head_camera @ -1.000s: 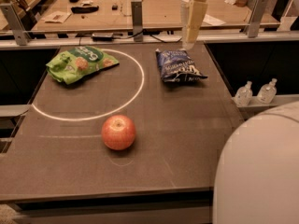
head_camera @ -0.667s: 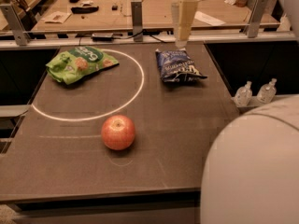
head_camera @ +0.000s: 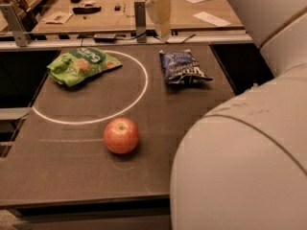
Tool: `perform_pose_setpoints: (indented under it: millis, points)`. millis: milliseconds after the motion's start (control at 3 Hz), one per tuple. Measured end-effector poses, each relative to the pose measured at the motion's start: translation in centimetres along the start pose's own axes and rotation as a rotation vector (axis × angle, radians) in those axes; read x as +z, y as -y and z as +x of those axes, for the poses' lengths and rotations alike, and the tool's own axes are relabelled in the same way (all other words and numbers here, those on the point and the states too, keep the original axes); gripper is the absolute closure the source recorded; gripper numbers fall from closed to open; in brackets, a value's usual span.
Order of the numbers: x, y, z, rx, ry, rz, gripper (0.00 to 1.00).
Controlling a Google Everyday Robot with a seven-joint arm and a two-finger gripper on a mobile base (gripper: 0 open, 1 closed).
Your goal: Move green rice chip bag near blue chip bag
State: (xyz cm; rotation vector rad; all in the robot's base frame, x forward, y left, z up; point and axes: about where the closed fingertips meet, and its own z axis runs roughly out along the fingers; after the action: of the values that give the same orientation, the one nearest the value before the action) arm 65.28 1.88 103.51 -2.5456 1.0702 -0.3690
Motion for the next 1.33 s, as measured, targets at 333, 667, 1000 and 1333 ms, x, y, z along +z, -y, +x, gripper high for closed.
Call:
perform_pose_setpoints:
  millis: [333, 667, 1000, 1333]
  points:
    - [0.0, 0.8, -0.6, -0.027, -0.032, 0.060, 0.00]
    - [1.0, 1.3, -0.8, -0.025, -0.001, 0.132, 0.00]
    - [1.5, 1.9, -1.9, -0.039, 0.060, 0.220, 0.00]
    - [2.9, 3.2, -3.9, -0.060, 0.154, 0.263, 0.00]
